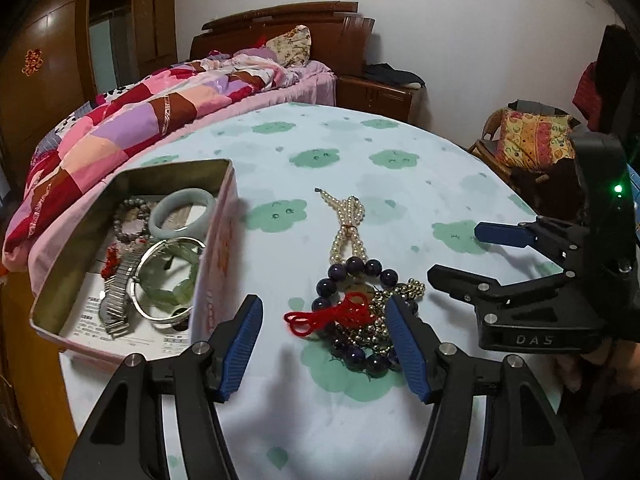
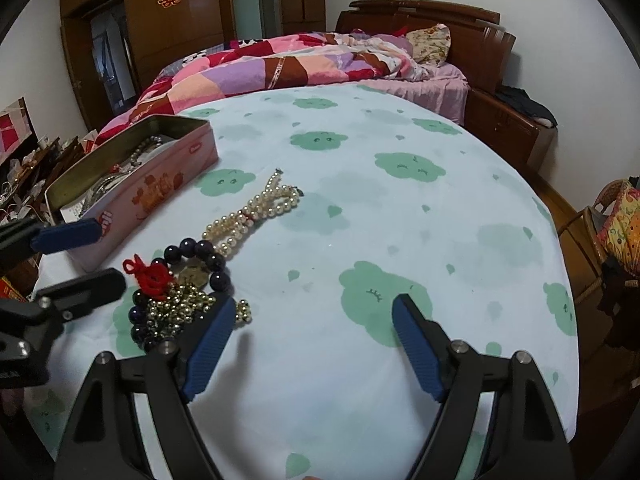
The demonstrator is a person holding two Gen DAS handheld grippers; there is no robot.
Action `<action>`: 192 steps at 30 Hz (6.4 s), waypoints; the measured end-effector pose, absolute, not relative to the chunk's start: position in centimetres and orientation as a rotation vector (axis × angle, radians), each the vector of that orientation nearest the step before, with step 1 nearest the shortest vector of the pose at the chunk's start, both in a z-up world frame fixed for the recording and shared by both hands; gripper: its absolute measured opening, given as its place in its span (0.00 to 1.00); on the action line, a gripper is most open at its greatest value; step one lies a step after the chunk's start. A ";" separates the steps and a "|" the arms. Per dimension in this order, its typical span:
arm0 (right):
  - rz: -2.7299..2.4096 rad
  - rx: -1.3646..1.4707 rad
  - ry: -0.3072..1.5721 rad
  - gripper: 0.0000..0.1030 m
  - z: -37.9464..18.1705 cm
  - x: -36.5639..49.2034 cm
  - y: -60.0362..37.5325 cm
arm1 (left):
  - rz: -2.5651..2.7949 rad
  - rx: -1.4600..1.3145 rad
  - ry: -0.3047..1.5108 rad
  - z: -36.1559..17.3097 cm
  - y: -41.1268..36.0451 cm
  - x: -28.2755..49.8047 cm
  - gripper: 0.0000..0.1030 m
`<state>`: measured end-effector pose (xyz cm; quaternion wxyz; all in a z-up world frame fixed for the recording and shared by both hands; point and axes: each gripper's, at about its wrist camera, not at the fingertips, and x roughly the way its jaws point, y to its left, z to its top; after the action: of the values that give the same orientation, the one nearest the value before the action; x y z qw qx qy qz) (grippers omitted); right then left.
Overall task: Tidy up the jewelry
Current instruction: 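Move both grippers back over the beads and pearls on the table, then grasp the red-tasseled beaded piece with the left gripper while the right grasps the gold bead chain, then carry the red piece and gold chain into the tin box and open both grippers, then move both grippers back to the purple bead bracelet and pearl necklace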
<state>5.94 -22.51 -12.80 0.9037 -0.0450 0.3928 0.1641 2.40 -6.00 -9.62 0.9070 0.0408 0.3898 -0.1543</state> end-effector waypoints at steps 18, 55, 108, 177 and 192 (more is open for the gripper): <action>0.352 -0.081 0.810 0.74 -12.9 5.7 -22.6 | -0.426 0.032 0.739 -7.0 -5.4 1.4 0.00; 0.545 -0.093 0.736 0.13 -8.2 4.9 -18.2 | -0.372 -0.056 0.659 -3.1 -1.2 1.3 0.00; 0.728 -0.255 0.664 0.13 -4.3 8.4 -2.9 | -0.128 -0.124 0.686 -3.9 9.3 5.6 0.00; 0.362 -0.024 0.796 0.83 -10.1 8.3 -22.9 | -0.265 0.196 0.799 -9.1 -6.4 3.0 0.52; 0.372 -0.003 0.807 0.83 -11.4 7.9 -23.4 | -0.318 0.141 0.912 -12.2 -7.1 5.0 0.13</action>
<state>7.90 -23.35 -11.41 0.9028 -0.0016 0.3906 0.1800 5.03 -7.09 -12.23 0.8832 0.0679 0.4381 -0.1530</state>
